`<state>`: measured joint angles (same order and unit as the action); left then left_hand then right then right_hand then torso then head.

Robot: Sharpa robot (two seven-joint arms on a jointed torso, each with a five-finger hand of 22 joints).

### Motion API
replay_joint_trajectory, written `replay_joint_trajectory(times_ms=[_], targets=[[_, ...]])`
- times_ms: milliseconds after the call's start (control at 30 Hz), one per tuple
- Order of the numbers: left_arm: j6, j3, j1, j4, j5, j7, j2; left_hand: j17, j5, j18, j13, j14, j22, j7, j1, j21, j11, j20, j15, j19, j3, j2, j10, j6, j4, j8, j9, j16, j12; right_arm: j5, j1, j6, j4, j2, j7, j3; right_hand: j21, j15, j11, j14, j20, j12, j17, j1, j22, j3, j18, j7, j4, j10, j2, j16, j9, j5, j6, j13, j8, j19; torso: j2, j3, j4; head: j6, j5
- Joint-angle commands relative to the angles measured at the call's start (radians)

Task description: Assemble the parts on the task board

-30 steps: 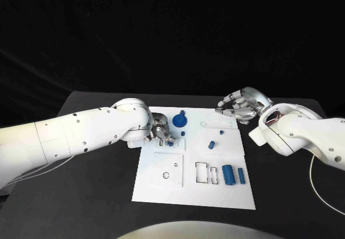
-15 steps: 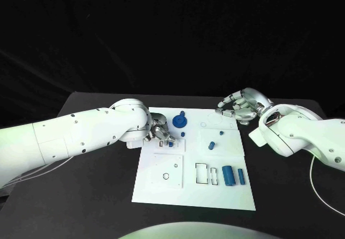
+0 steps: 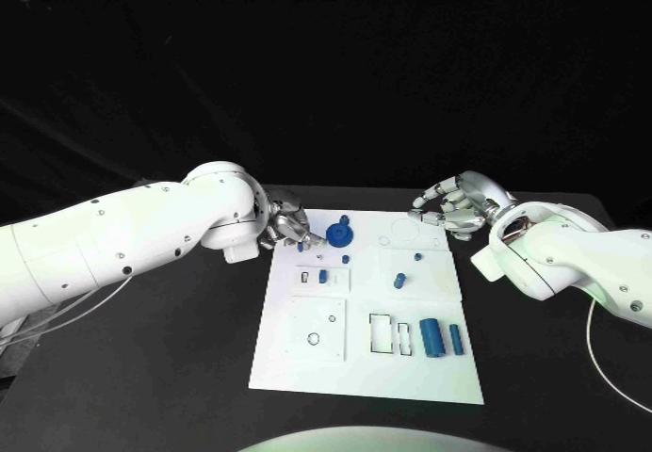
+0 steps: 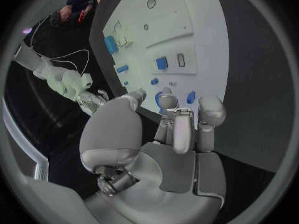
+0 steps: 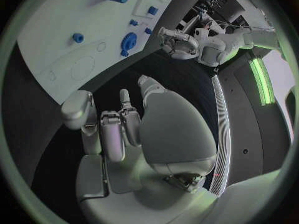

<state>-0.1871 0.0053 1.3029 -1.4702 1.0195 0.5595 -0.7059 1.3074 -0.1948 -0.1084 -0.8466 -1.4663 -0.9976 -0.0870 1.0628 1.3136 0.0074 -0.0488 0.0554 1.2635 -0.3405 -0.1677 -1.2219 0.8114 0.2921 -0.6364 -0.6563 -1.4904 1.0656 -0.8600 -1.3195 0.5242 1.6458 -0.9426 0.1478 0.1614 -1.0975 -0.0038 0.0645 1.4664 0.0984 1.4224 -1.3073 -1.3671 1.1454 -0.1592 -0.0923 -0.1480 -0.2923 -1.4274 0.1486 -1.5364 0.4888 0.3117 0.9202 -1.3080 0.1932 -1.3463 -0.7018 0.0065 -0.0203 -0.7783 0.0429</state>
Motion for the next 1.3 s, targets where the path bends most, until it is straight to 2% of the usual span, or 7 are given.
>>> replay_joint_trajectory(times_ms=[33, 200, 367, 533, 800, 967, 1300], targets=[[-0.021, 0.005, 0.015, 0.022, -0.025, 0.0, 0.002, 0.097, -0.003, -0.001, -0.001, -0.056, 0.0, -0.008, 0.013, -0.004, 0.01, -0.012, -0.009, 0.003, 0.008, 0.001, 0.0, -0.014, -0.001, 0.017, 0.013, 0.003, 0.007, -0.003, 0.001, 0.0, -0.003, 0.001, -0.01, 0.0, 0.003, -0.005, 0.0, 0.079, -0.004, -0.006, -0.151, 0.008, -0.001, -0.005, -0.019, 0.0, 0.001, 0.004, 0.004, 0.004, 0.002, -0.002, -0.01, -0.085, 0.007, 0.003, -0.001, 0.0002, -0.0012, 0.005, 0.001], [-0.033, 0.006, 0.028, 0.096, 0.012, -0.007, 0.027, 0.097, -0.003, -0.002, 0.002, -0.056, -0.001, -0.011, 0.017, -0.004, 0.013, -0.014, -0.012, 0.003, 0.011, 0.002, 0.001, -0.017, -0.001, 0.022, 0.018, 0.003, 0.007, -0.003, 0.001, -0.001, -0.005, 0.003, -0.01, 0.0, 0.003, -0.005, 0.0, 0.079, -0.004, -0.006, -0.151, 0.008, -0.001, -0.005, -0.019, 0.0, 0.001, 0.004, 0.004, 0.004, 0.002, -0.002, -0.01, -0.085, 0.007, 0.003, -0.003, 0.0003, -0.0002, 0.009, 0.007], [-0.043, -0.002, 0.031, 0.168, 0.029, -0.017, 0.062, 0.097, -0.003, -0.002, 0.002, -0.056, 0.0, -0.011, 0.018, -0.004, 0.013, -0.014, -0.012, 0.003, 0.011, 0.002, 0.001, -0.017, -0.001, 0.023, 0.019, 0.003, 0.007, -0.003, 0.001, -0.001, -0.005, 0.003, -0.01, 0.0, 0.003, -0.005, 0.0, 0.079, -0.004, -0.006, -0.151, 0.008, -0.001, -0.005, -0.019, 0.0, 0.001, 0.004, 0.004, 0.004, 0.002, -0.002, -0.01, -0.085, 0.007, 0.003, -0.006, -0.0021, 0.0014, 0.009, 0.007], [-0.065, -0.014, 0.031, 0.216, 0.039, -0.018, 0.088, 0.097, -0.003, -0.002, -0.001, -0.056, -0.001, -0.011, 0.019, -0.003, 0.013, -0.015, -0.012, 0.004, 0.011, 0.004, 0.0, -0.015, 0.0, 0.023, 0.02, 0.002, 0.01, -0.003, 0.001, -0.002, -0.004, 0.003, -0.009, 0.0, 0.003, -0.005, 0.0, 0.079, -0.004, -0.005, -0.153, 0.011, 0.0, -0.005, -0.019, 0.0, 0.002, 0.003, 0.006, 0.004, 0.002, -0.002, -0.011, -0.086, 0.008, 0.002, -0.005, -0.0006, 0.0017, 0.008, 0.009], [-0.105, -0.029, 0.03, 0.264, 0.043, -0.019, 0.114, 0.095, -0.003, -0.002, 0.0, -0.055, -0.002, -0.011, 0.019, -0.003, 0.014, -0.016, -0.013, 0.004, 0.012, 0.007, 0.001, -0.014, 0.0, 0.023, 0.021, 0.004, 0.01, -0.003, 0.001, -0.003, -0.004, 0.004, -0.009, 0.0, 0.003, -0.005, 0.0, 0.079, -0.004, -0.005, -0.153, 0.011, 0.0, -0.005, -0.019, 0.0, 0.002, 0.003, 0.006, 0.004, 0.002, -0.002, -0.011, -0.086, 0.008, 0.002, -0.004, -0.0014, -0.001, 0.003, 0.008], [-0.126, -0.036, 0.028, 0.287, 0.042, -0.021, 0.131, 0.094, -0.003, -0.002, 0.001, -0.055, -0.001, -0.011, 0.019, -0.003, 0.014, -0.016, -0.013, 0.003, 0.012, 0.008, 0.001, -0.013, 0.001, 0.023, 0.022, 0.004, 0.009, -0.003, 0.001, -0.003, -0.003, 0.005, -0.009, 0.0, 0.003, -0.005, 0.0, 0.079, -0.004, -0.005, -0.153, 0.011, 0.0, -0.005, -0.019, 0.0, 0.002, 0.003, 0.006, 0.004, 0.002, -0.002, -0.011, -0.086, 0.008, 0.002, -0.003, -0.0009, 0.0005, 0.001, 0.01], [-0.147, -0.041, 0.023, 0.318, 0.042, -0.02, 0.149, 0.093, -0.001, -0.002, 0.002, -0.054, 0.0, -0.012, 0.018, -0.004, 0.014, -0.017, -0.014, 0.003, 0.013, 0.012, 0.002, -0.011, 0.001, 0.023, 0.024, 0.005, 0.01, -0.003, 0.001, -0.005, -0.003, 0.005, -0.009, 0.0, 0.003, -0.005, 0.0, 0.079, -0.004, -0.005, -0.153, 0.011, 0.0, -0.005, -0.019, 0.0, 0.002, 0.003, 0.006, 0.004, 0.002, -0.002, -0.011, -0.086, 0.008, 0.002, -0.003, 0.0001, 0.0006, 0.001, 0.01]])
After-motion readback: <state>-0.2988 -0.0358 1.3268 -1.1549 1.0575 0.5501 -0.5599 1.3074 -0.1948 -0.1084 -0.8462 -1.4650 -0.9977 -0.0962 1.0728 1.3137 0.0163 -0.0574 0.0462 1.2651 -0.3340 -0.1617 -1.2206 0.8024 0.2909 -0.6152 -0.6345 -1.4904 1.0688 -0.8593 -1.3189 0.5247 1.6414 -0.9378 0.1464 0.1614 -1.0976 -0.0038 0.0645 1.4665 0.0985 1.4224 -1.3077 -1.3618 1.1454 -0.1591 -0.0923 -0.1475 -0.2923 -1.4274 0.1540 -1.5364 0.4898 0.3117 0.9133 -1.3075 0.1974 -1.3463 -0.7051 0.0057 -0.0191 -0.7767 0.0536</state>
